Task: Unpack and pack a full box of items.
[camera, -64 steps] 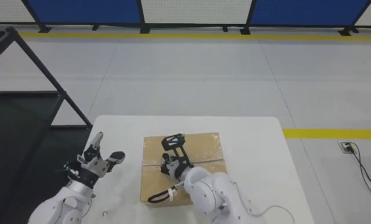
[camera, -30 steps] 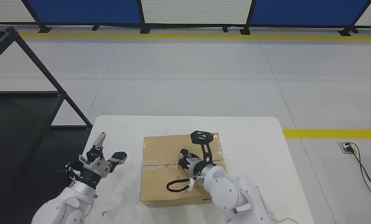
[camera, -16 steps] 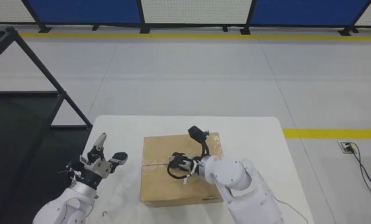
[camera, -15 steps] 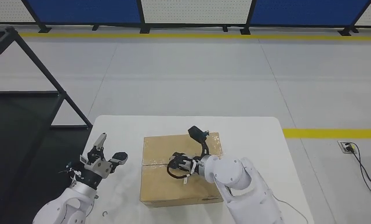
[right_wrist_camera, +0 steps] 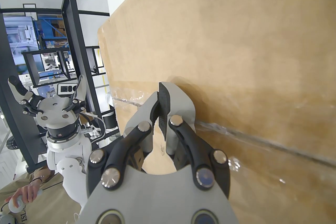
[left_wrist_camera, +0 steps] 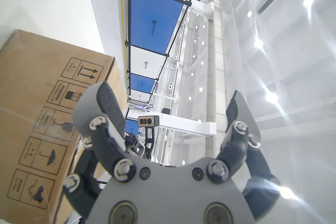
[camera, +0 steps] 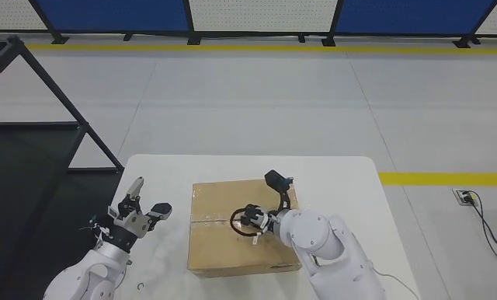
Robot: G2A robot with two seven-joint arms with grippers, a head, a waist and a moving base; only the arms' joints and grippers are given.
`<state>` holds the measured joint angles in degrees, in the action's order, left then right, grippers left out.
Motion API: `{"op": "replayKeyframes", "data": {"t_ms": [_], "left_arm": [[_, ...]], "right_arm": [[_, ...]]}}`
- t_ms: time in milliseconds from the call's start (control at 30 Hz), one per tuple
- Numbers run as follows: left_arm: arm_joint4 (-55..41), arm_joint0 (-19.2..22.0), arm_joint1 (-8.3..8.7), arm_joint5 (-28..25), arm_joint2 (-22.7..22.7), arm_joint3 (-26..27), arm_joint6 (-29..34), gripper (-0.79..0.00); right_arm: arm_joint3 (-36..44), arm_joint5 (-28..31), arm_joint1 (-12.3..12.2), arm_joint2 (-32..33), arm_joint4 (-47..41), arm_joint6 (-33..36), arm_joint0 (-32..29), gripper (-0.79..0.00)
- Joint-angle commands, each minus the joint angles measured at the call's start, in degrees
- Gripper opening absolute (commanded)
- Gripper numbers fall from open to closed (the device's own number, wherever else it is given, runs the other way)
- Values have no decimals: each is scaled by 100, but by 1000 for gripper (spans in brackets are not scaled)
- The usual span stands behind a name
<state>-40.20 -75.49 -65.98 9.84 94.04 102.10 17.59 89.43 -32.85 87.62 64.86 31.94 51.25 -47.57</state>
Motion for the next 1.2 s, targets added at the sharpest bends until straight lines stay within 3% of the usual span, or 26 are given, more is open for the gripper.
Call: {"op": "replayKeyframes", "data": {"t_ms": [0, 533, 833, 1167], "left_arm": [[-4, 5, -2, -8, -3, 3, 7, 0], [40, -12, -9, -1, -8, 10, 6, 0], [81, -13, -10, 12, 6, 22, 10, 0], [120, -11, -15, 17, -12, 28, 12, 0]], "right_arm": [[86, -75, -26, 89, 30, -22, -70, -785], [721, -283, -242, 937, 41, -184, -694, -785], [1427, -402, -340, 1574, -124, -776, -1345, -785], [1393, -520, -355, 1779, -352, -1524, -1544, -785]]}}
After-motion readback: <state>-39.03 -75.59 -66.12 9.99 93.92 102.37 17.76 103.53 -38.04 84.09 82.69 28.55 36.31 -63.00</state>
